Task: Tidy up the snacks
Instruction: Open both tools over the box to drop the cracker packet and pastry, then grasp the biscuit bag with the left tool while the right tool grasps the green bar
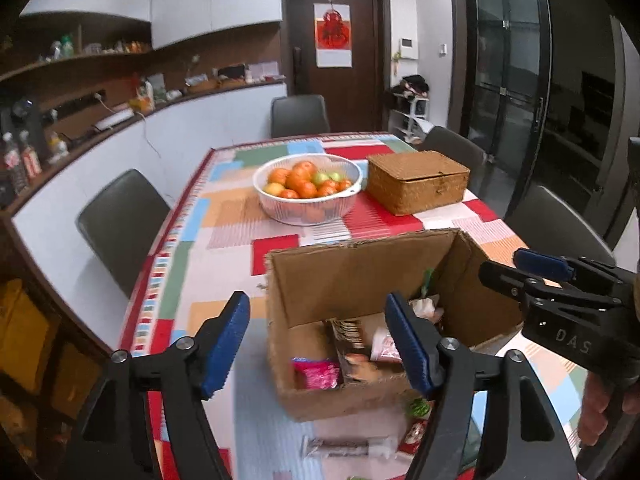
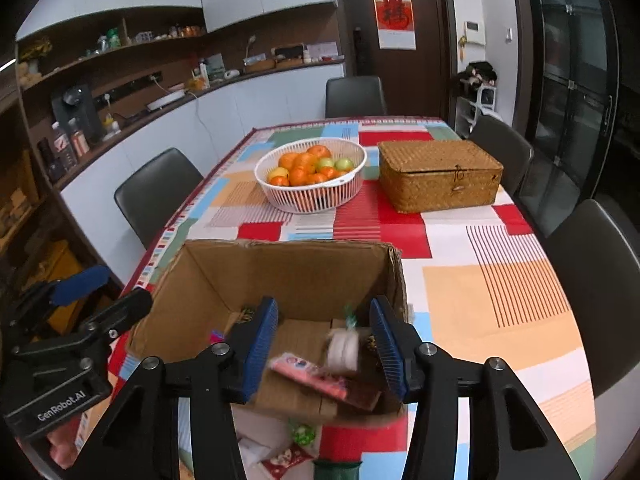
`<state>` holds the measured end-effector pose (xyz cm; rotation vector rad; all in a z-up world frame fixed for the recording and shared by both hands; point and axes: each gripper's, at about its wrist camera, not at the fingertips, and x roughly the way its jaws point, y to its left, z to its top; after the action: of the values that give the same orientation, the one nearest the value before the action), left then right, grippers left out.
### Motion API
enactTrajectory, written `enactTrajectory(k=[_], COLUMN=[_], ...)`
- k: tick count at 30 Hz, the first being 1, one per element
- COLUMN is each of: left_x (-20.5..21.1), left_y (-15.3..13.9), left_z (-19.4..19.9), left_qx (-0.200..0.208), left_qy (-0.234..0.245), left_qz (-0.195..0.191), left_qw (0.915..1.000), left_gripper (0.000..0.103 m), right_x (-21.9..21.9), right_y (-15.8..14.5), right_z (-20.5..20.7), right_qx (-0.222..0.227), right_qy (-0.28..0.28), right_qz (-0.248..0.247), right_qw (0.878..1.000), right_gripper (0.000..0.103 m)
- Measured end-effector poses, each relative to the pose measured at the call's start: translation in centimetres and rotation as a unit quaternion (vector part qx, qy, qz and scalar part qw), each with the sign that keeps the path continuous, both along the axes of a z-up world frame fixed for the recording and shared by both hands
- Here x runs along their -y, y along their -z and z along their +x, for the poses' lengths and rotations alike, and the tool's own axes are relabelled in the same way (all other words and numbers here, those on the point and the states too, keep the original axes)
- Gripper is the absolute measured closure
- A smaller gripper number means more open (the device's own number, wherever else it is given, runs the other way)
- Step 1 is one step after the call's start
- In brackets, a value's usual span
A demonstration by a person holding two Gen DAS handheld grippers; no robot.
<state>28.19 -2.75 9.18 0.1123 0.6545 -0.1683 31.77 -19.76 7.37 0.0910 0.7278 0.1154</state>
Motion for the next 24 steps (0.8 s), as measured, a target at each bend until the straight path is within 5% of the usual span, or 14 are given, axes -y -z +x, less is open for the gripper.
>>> enactTrajectory(k=[9,11,24], left_x=[-2.9,-3.4,-6.0], left_y=[0.0,0.5,7.5], left_z=[-6.9,-8.0,-13.1], left_qx=[0.029,0.027,-0.091], left_qy=[-0.044,-0.056,-0.103], left_qz=[-0.022,-0.022,-0.048], left_qw=[0.9984,0.9978,0.9894], left_gripper=[0.028,0.025,0.019], right_x=[-1.7,-1.8,-3.1], right_y=[0.1,0.5,3.6], right_z=[-6.2,-7.3,-12.0], right_qx=[0.034,0.035,0.025], right_qy=[-0.01,-0.003,0.019], right_qz=[-0.002,-0.008,-0.069], right_qw=[0.999,0.999,0.997], right_gripper=[0.045,0.036,0.03])
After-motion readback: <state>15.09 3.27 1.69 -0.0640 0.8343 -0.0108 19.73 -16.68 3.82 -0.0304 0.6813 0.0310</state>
